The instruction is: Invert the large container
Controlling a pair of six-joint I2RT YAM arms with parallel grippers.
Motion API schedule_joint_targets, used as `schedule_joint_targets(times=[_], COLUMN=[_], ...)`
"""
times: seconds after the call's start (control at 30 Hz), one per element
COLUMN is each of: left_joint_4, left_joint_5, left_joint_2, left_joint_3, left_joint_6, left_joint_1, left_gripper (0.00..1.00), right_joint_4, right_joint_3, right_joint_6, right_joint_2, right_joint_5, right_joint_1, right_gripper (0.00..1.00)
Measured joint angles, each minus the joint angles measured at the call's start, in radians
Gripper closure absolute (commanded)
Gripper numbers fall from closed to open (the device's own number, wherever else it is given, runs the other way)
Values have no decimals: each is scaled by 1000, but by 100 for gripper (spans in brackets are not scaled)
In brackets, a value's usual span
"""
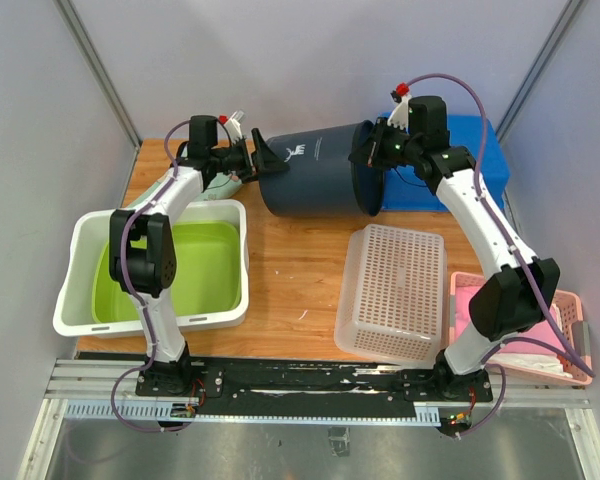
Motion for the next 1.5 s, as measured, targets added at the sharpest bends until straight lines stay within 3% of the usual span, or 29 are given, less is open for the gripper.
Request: schedule_joint_targets(times=[0.33, 0.6, 0.93, 1.03, 1.17, 1.23, 1.4, 1.5], left_joint_4=[-131, -179, -210, -206, -195, -181, -158, -152], left_joint_5=[-138, -283, -322, -322, -306, -294, -270, -268], left_joint_2=[-31, -56, -111, -123, -135, -145, -186, -219], left_joint_3=[0, 0, -35, -69, -120, -146, -183, -201], left_joint_6=[60, 52, 56, 56, 50, 45, 31, 28], left_joint_1=[26, 64, 72, 72, 72, 72, 70, 67], left_gripper=[1, 1, 1, 1, 1, 1, 1, 1], right_joint_4=[-165, -246, -240, -229, -251, -265, -319, -305], right_joint_3=[97, 275, 391, 413, 548, 621, 669, 552], right_joint_6=[-171, -403, -561, -582, -591, -592, -587, -565], right_joint_2=[-28, 64, 204, 242, 364, 430, 463, 352], right_joint_5=[263, 559, 697, 701, 710, 710, 700, 686], right_joint_1=[111, 344, 492, 504, 508, 508, 508, 508], right_gripper=[100, 100, 100, 92, 53, 44, 39, 39])
